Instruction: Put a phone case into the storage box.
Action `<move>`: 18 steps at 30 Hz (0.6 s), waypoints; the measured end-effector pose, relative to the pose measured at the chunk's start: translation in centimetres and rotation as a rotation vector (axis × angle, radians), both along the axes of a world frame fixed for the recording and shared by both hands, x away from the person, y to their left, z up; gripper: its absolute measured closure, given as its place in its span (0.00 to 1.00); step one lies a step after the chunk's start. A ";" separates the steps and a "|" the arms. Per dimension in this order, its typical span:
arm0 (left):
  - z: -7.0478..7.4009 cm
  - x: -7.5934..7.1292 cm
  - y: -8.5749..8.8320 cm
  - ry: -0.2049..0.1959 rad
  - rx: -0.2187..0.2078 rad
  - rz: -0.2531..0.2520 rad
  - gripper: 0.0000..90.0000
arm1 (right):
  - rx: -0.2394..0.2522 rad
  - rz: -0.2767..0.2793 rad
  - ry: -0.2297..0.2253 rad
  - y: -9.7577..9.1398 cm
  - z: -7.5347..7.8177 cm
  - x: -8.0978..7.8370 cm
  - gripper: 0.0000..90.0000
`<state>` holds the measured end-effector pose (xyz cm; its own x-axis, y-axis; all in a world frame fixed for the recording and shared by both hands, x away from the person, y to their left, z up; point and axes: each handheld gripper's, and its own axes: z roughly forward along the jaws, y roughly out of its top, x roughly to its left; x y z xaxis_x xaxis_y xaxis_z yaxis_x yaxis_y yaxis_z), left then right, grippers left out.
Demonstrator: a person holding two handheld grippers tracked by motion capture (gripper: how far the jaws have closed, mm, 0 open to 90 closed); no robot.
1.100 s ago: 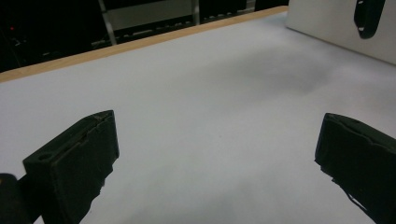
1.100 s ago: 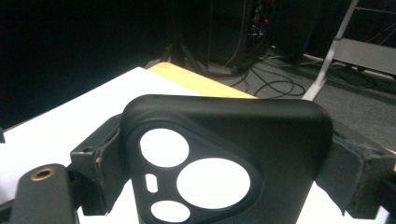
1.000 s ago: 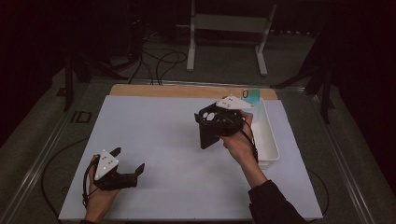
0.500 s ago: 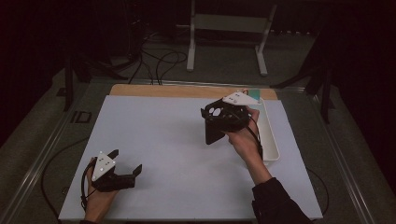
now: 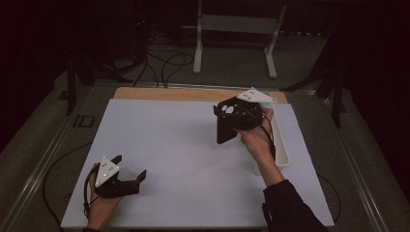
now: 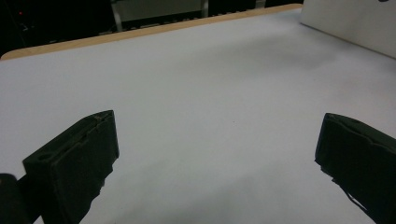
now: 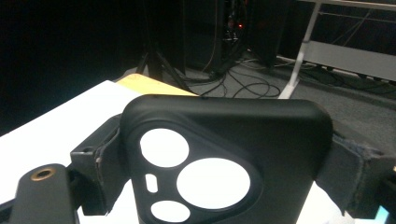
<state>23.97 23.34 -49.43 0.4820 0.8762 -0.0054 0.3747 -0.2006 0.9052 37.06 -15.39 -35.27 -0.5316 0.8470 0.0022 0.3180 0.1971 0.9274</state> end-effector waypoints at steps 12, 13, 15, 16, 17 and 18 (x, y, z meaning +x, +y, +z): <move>0.0 0.0 -0.1 0.003 0.004 0.001 0.00 | -0.019 -0.045 -0.001 -0.7 0.2 1.4 0.15; -0.1 0.0 -0.1 0.003 0.004 0.000 0.00 | -0.019 -0.046 -0.001 -0.8 0.2 1.5 0.15; -0.1 0.0 -0.1 0.004 0.005 0.002 0.00 | -0.018 -0.054 -0.003 -0.9 0.2 1.7 0.15; -0.1 0.0 -0.1 0.004 0.005 0.001 0.00 | -0.019 -0.055 -0.003 -1.0 0.3 1.7 0.15; -0.1 0.0 -0.1 0.004 0.004 0.001 0.00 | -0.018 -0.058 -0.002 -1.1 0.3 1.8 0.15; 0.0 0.0 -0.1 0.004 0.004 0.001 0.00 | -0.019 -0.060 -0.003 -1.1 0.3 1.9 0.15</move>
